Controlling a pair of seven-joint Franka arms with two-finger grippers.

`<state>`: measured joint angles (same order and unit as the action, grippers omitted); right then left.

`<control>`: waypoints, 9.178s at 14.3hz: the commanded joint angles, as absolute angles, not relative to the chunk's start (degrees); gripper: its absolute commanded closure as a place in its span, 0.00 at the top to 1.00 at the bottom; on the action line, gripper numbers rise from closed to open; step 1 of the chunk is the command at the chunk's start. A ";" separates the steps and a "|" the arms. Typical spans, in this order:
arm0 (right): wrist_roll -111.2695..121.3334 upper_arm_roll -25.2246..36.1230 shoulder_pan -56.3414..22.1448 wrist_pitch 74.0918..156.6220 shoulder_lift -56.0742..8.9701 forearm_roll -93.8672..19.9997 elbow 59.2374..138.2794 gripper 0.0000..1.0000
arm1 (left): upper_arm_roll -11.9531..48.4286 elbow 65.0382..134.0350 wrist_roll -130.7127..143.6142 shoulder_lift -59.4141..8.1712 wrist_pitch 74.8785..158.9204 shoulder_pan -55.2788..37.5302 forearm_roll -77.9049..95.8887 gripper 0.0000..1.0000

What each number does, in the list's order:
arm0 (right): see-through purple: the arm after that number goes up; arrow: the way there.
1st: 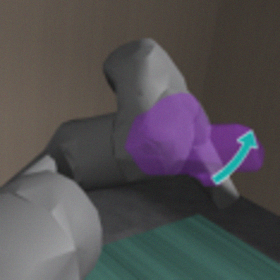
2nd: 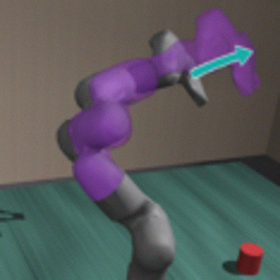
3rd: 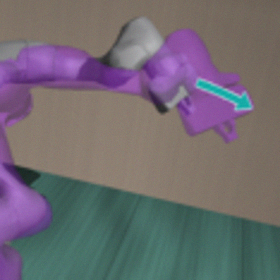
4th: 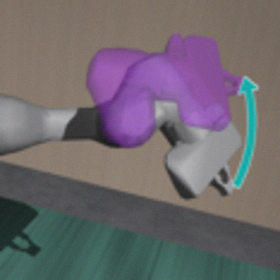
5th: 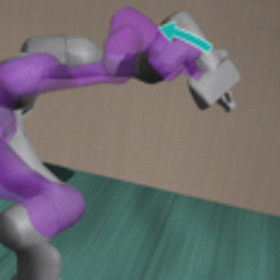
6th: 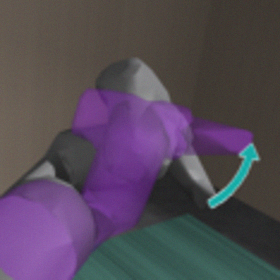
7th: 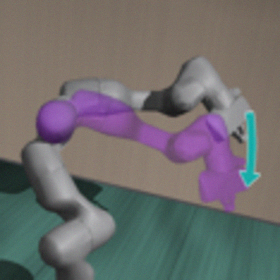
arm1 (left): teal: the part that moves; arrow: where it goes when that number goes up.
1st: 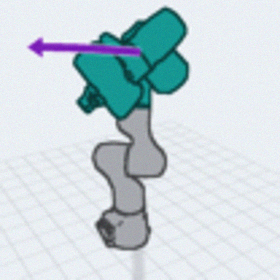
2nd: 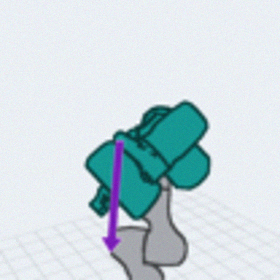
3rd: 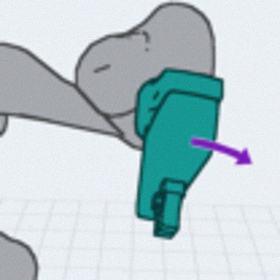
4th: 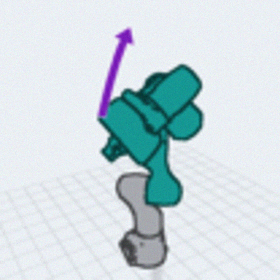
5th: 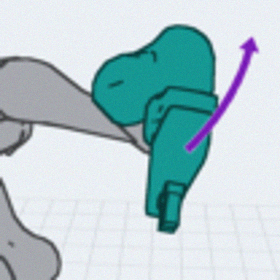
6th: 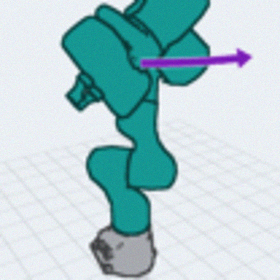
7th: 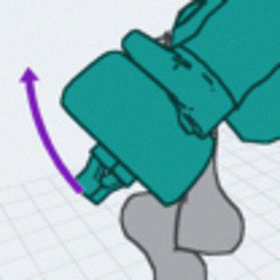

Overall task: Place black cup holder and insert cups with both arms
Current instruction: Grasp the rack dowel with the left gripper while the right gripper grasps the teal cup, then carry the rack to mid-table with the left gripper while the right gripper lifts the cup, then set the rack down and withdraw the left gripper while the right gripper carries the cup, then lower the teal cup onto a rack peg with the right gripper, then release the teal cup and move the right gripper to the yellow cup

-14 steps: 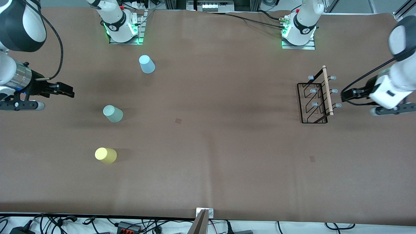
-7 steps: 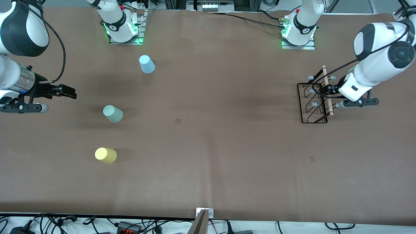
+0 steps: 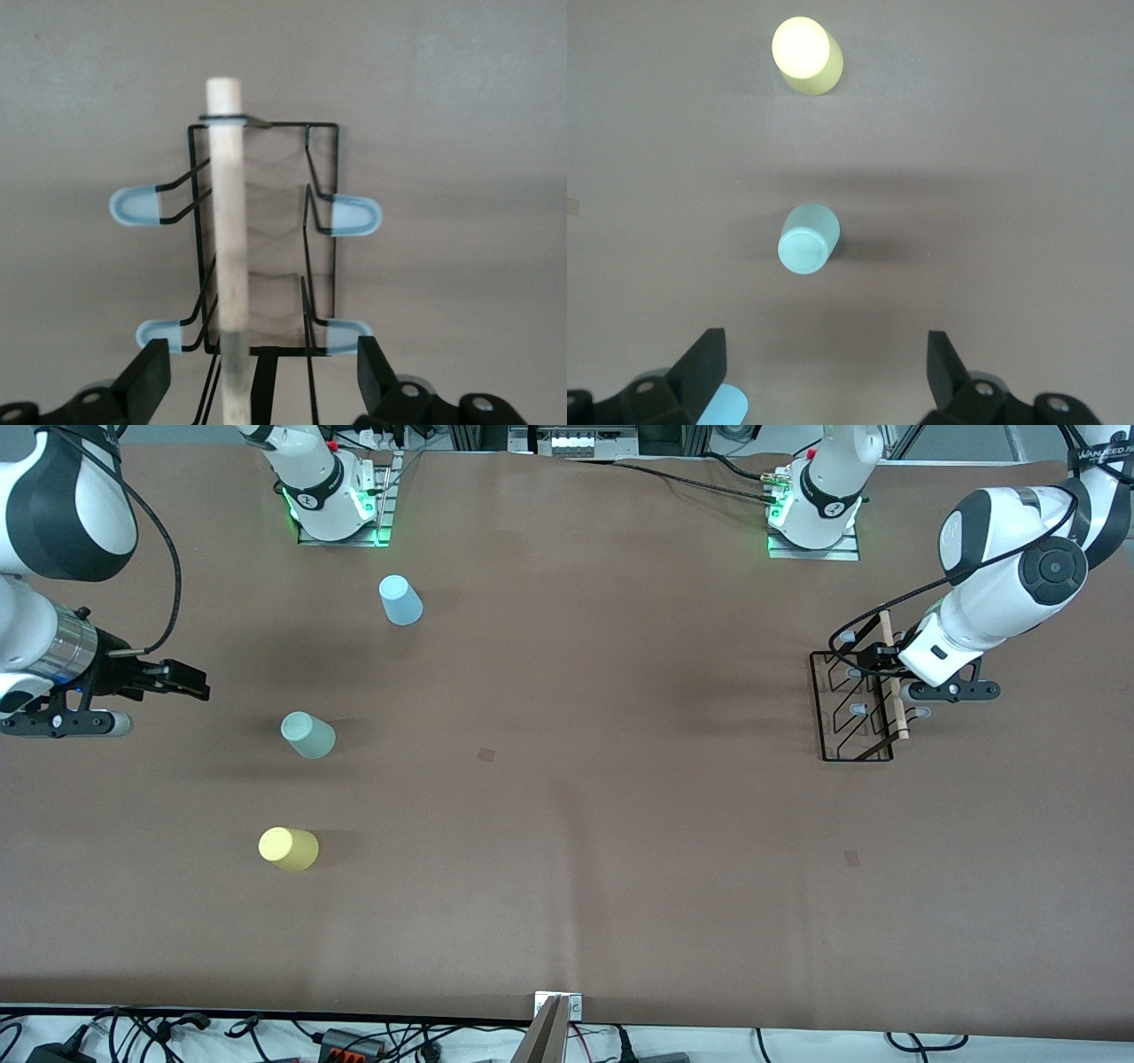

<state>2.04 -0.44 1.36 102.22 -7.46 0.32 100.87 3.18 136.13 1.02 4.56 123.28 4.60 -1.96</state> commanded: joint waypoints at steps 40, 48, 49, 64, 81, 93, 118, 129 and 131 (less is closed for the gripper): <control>-4.39 -0.09 -3.96 135.09 -19.60 0.70 123.49 0.62 | 38.67 86.14 52.03 -29.96 110.21 -14.05 -3.60 0.00; -3.60 -0.09 -4.22 125.11 -17.93 0.70 115.17 0.19 | 38.14 85.87 55.28 -35.06 114.69 -15.64 -8.09 0.00; -4.13 -0.26 -4.31 118.89 -18.10 0.53 110.87 0.19 | 38.14 85.87 55.37 -35.68 114.96 -15.64 -8.09 0.00; -6.24 -0.62 -8.51 108.20 -17.85 -0.09 101.95 0.19 | 38.41 82.28 55.55 -33.05 101.63 -9.24 -8.61 0.39; -33.13 -3.87 -37.00 105.11 -15.29 -14.23 101.69 0.20 | 34.66 79.80 4.42 -20.32 89.05 20.13 -8.00 1.00; -33.22 -3.87 -40.52 108.98 -18.28 -14.77 101.69 0.20 | 1.23 86.28 3.43 -4.32 86.83 2.55 -0.97 1.00; -34.81 -1.15 -39.56 105.41 -19.60 -13.80 96.71 1.00 | -3.16 92.37 3.96 0.26 91.32 0.26 -0.62 1.00; -32.17 0.62 -14.96 110.90 -32.33 -1.50 81.49 1.00 | -2.46 92.02 3.26 0.26 91.14 -0.35 -0.53 1.00; -29.11 0.62 -12.58 115.38 -35.93 2.79 79.90 1.00 | -2.37 92.02 3.86 0.61 90.88 -0.35 -0.53 1.00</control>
<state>-30.93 1.61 -14.16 113.21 -31.38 -0.66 84.37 -2.30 92.53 4.10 -0.04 91.32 -0.20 -1.38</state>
